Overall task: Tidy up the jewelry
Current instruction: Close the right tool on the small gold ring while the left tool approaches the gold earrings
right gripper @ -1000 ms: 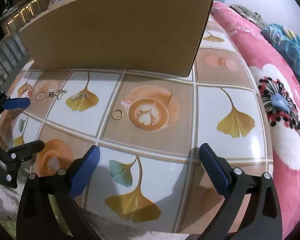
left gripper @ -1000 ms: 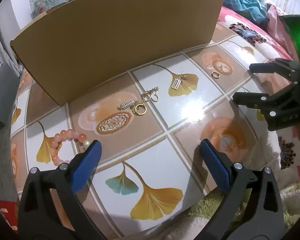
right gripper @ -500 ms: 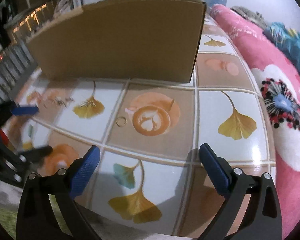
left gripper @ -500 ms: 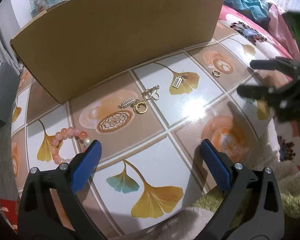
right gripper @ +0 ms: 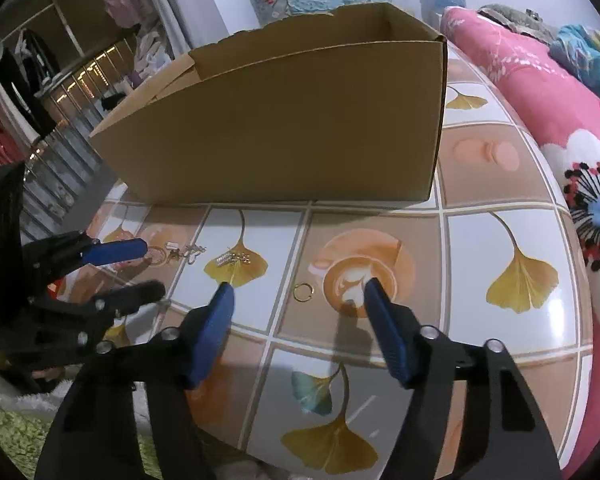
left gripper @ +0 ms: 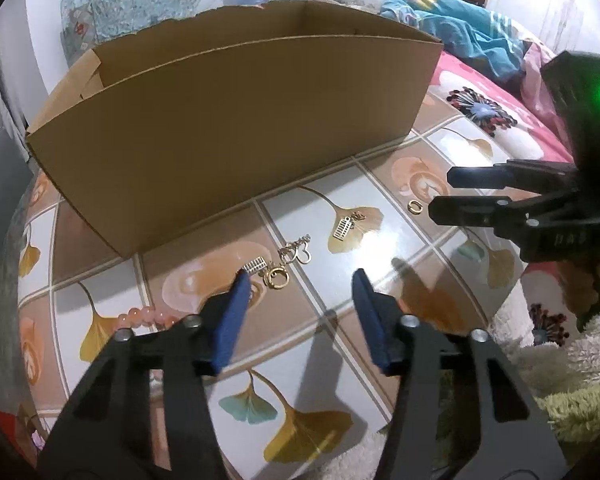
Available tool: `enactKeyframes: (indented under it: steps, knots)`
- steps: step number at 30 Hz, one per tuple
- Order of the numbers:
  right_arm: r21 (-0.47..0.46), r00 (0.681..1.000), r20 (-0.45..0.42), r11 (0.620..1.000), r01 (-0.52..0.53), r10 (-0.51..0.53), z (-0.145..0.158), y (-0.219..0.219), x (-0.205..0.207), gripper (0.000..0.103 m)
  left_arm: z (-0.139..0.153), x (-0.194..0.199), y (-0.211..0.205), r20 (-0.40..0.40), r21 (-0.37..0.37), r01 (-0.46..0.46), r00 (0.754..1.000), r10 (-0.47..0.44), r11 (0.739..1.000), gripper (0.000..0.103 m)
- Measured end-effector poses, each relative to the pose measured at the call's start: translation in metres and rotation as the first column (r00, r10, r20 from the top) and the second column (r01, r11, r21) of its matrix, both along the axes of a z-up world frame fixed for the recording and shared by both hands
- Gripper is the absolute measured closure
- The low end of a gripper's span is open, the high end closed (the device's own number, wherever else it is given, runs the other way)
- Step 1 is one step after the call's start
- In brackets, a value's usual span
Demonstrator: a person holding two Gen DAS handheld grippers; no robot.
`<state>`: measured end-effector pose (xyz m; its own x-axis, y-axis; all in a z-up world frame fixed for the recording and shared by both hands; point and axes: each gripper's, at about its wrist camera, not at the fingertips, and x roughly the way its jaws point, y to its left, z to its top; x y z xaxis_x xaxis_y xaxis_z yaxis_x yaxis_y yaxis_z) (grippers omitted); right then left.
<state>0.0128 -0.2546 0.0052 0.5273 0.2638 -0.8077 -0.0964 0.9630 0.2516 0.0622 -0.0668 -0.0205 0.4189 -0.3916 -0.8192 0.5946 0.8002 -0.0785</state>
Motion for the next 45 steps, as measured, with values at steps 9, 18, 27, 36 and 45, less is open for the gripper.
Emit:
enactKeyframes:
  steps: [9, 18, 27, 36, 45]
  knots:
    - [-0.003, 1.0, -0.02, 1.0, -0.011, 0.01, -0.008, 0.001, 0.002, 0.06, -0.01, 0.01, -0.004, -0.034, 0.04, -0.008, 0.999, 0.009, 0.999, 0.079]
    - [-0.025, 1.0, -0.019, 0.999, -0.021, 0.021, -0.011, 0.003, 0.001, 0.065, -0.012, 0.013, -0.01, 0.003, 0.077, -0.002, 1.0, 0.001, 0.997, 0.095]
    - [-0.083, 0.999, -0.005, 0.996, -0.037, 0.037, -0.009, 0.006, 0.003, 0.065, -0.012, 0.01, -0.01, 0.006, 0.08, 0.011, 1.0, -0.011, 0.997, 0.095]
    - [-0.159, 0.996, 0.018, 0.984, -0.081, 0.085, -0.01, 0.017, 0.009, 0.072, -0.012, 0.008, -0.009, 0.009, 0.066, 0.016, 1.0, -0.017, 0.998, 0.095]
    - [-0.165, 0.996, 0.011, 0.983, -0.081, 0.084, -0.014, 0.014, 0.013, 0.092, -0.011, 0.006, -0.009, 0.014, 0.065, 0.02, 1.0, -0.021, 0.998, 0.102]
